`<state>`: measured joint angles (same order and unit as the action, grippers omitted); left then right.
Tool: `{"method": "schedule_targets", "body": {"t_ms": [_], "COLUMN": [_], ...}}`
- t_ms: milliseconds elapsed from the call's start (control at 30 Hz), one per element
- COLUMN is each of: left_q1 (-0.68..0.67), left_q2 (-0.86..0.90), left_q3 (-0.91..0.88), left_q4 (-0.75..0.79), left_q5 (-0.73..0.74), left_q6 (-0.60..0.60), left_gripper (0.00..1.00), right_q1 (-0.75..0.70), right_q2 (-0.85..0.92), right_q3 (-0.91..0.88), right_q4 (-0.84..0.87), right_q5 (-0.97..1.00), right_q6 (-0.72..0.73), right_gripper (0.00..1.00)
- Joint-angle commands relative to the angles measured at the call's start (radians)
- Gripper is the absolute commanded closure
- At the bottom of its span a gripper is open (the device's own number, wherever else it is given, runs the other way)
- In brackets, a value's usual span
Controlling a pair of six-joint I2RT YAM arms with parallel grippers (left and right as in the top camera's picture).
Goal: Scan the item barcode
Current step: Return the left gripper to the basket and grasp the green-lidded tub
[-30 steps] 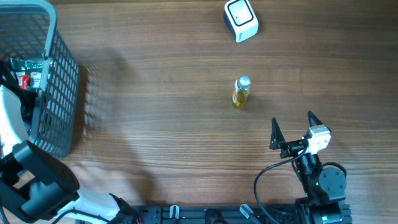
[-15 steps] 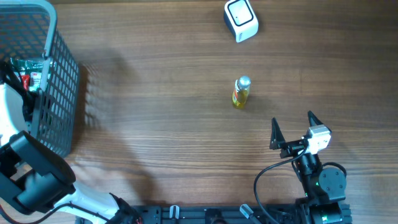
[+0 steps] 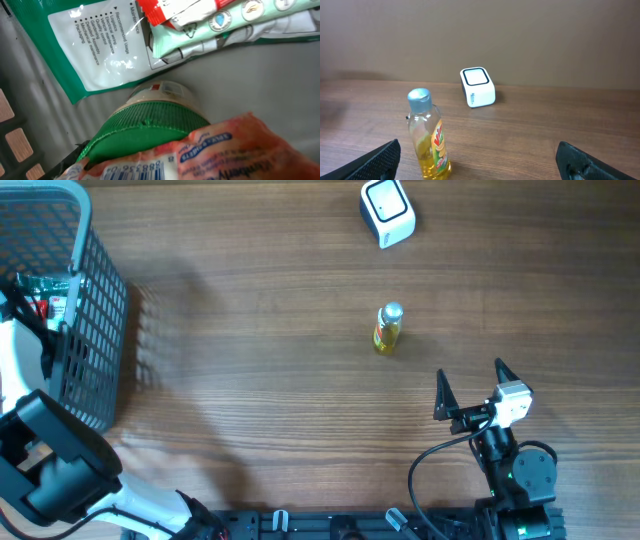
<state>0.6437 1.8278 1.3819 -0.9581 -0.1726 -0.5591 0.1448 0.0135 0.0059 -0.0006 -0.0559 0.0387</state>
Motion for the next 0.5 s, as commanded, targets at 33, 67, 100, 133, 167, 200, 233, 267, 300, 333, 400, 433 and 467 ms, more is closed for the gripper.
{"method": "schedule_targets", "body": {"t_ms": [33,67,100,133,167,200,233,267,300,333,400,433,467], "left_q1": [0.003,0.003,0.003,0.003,0.003,0.003,0.003,0.003,0.003,0.002,0.002,0.002,0.002], "left_q2": [-0.118,-0.137,-0.167,-0.183,-0.206,-0.219,-0.232,-0.246,-0.253,-0.260,-0.269,-0.272,-0.276], "left_q3": [0.148,0.172,0.209,0.230,0.264,0.290,0.326,0.371,0.399,0.430,0.500,0.533,0.559], "left_q4": [-0.008,-0.011,-0.016,-0.018,-0.018,-0.018,-0.018,-0.018,-0.017,-0.016,-0.014,-0.014,-0.015], "left_q5": [0.047,0.047,0.050,0.062,0.097,0.129,0.179,0.253,0.305,0.360,0.492,0.562,0.627], "left_q6": [0.098,0.108,0.107,0.107,0.107,0.108,0.110,0.128,0.142,0.157,0.190,0.211,0.216], "left_gripper": [0.71,0.71,0.70,0.70,0.70,0.70,0.69,0.69,0.69,0.66,0.61,0.61,0.61], "right_q1": [-0.002,-0.002,-0.002,-0.002,-0.002,-0.002,-0.002,-0.002,-0.002,-0.002,-0.002,-0.002,-0.002], "right_q2": [-0.004,-0.004,-0.004,-0.004,-0.004,-0.004,-0.004,-0.004,-0.004,-0.004,-0.004,-0.004,-0.004], "right_q3": [-0.001,-0.001,-0.001,-0.001,-0.001,-0.001,-0.001,-0.001,-0.001,-0.001,-0.001,-0.001,-0.001], "right_q4": [0.002,0.002,0.002,0.002,0.002,0.002,0.002,0.002,0.002,0.002,0.002,0.002,0.003], "right_q5": [-0.005,-0.005,-0.005,-0.005,-0.005,-0.005,-0.005,-0.005,-0.005,-0.005,-0.005,-0.005,-0.005], "right_q6": [-0.011,-0.012,-0.011,-0.011,-0.012,-0.012,-0.012,-0.012,-0.012,-0.012,-0.012,-0.012,-0.012], "right_gripper": [0.00,0.00,0.00,0.00,0.00,0.00,0.00,0.00,0.00,0.00,0.00,0.00,0.00]}}
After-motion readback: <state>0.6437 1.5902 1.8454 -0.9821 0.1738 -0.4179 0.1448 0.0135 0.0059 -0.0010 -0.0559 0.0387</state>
